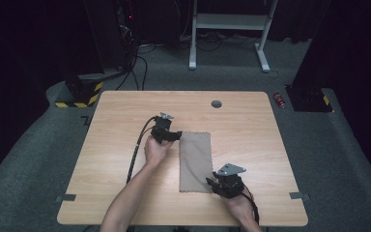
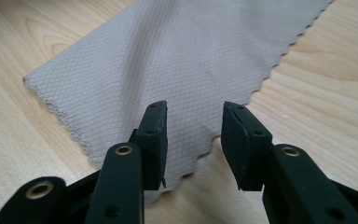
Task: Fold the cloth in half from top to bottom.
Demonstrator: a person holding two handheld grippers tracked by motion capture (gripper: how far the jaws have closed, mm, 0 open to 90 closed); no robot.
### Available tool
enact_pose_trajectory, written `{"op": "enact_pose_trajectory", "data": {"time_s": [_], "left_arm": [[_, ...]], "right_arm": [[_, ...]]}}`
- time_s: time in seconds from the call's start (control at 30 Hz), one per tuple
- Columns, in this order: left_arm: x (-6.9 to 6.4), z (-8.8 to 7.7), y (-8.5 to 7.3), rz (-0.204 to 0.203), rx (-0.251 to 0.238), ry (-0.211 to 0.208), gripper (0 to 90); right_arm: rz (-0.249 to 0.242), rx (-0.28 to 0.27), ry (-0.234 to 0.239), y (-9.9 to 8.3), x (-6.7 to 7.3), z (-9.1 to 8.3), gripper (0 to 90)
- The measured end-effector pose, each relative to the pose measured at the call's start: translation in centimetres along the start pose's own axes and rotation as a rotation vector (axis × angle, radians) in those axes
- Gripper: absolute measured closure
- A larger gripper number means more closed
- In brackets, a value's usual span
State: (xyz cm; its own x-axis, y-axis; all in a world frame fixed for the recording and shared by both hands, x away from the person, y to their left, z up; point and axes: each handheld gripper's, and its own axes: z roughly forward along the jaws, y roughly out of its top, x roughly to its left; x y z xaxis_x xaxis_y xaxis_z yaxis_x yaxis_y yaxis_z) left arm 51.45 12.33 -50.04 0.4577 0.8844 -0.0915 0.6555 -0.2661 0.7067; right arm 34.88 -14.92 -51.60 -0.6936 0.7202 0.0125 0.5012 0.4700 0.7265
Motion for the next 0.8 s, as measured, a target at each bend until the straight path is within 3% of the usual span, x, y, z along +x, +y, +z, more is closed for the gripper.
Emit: {"op": "enact_pose_trajectory", "data": {"time_s": [0.17, 0.23, 0.4, 0.6, 0.73, 0.8], "left_arm": [[-0.5, -1.5, -1.6, -0.013, 0.012, 0.004, 35.7], [-0.8, -1.9, -2.3, -0.021, 0.017, -0.016, 35.7], [-1.7, -2.7, -3.7, 0.023, 0.036, -0.02, 35.7], [-2.4, -3.1, -4.6, 0.032, 0.021, -0.042, 35.7], [-3.1, -3.2, -4.9, 0.029, 0.003, -0.067, 35.8], [-3.5, -3.0, -5.1, 0.056, 0.009, -0.055, 35.7]], "right_arm": [[0.008, -0.013, 0.028, -0.2, -1.0, -0.1, 61.0], [0.014, -0.009, 0.009, -0.4, -1.4, 0.1, 61.4], [0.041, -0.03, -0.008, -0.4, -2.2, 0.5, 63.4], [0.048, -0.058, -0.042, 0.5, -2.8, 1.1, 71.4], [0.073, -0.048, -0.017, 1.7, -3.5, 1.9, 76.7], [0.077, -0.046, -0.013, 2.2, -3.7, 2.5, 78.1]]}}
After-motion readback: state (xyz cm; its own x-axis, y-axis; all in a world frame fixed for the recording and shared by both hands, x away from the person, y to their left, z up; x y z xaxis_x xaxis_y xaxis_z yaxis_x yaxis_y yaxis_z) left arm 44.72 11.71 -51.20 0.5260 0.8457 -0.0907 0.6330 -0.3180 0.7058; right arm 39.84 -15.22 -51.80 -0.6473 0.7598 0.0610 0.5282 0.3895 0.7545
